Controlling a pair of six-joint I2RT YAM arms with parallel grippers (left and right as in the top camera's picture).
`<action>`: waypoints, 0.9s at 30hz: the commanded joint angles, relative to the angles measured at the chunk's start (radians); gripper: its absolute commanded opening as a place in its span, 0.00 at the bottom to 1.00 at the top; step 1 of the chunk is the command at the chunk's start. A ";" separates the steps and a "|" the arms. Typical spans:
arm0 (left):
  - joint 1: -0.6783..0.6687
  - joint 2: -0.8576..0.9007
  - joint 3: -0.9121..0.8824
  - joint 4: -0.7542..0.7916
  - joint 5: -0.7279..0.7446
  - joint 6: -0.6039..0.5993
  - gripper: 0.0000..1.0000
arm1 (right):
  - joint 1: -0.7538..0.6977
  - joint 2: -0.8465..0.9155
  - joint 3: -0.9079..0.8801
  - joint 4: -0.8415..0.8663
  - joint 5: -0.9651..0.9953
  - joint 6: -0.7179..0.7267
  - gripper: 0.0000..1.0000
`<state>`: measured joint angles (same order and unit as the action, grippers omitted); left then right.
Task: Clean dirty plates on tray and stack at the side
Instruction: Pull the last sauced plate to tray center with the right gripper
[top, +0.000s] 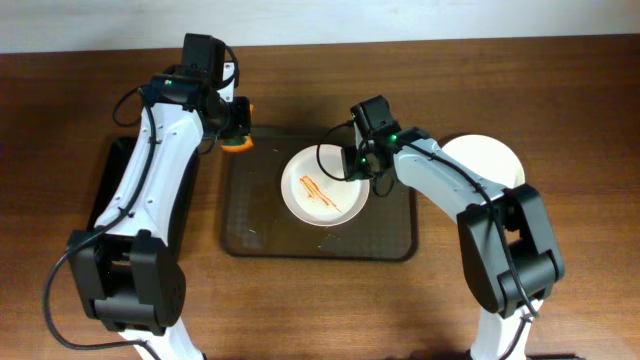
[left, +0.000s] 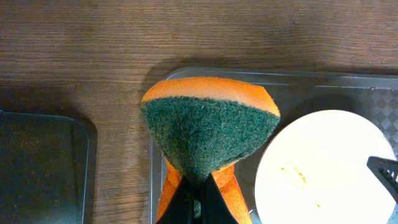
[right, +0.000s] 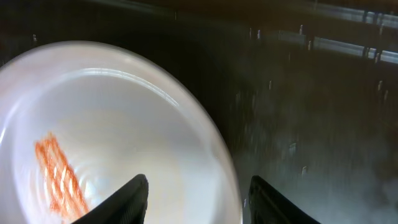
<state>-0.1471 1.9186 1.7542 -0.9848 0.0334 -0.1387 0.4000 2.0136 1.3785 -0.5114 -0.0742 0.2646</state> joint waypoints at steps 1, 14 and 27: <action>0.006 -0.004 -0.003 -0.001 -0.003 0.013 0.00 | 0.000 0.073 0.014 0.023 0.019 -0.024 0.48; 0.006 -0.004 -0.003 0.000 0.002 0.013 0.00 | 0.007 0.082 0.015 -0.222 -0.222 0.378 0.25; -0.007 -0.003 -0.063 0.011 0.061 0.013 0.00 | -0.046 0.122 0.013 -0.114 -0.233 0.111 0.04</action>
<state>-0.1474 1.9186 1.7290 -0.9802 0.0723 -0.1387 0.3546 2.0945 1.4063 -0.6197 -0.3191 0.3862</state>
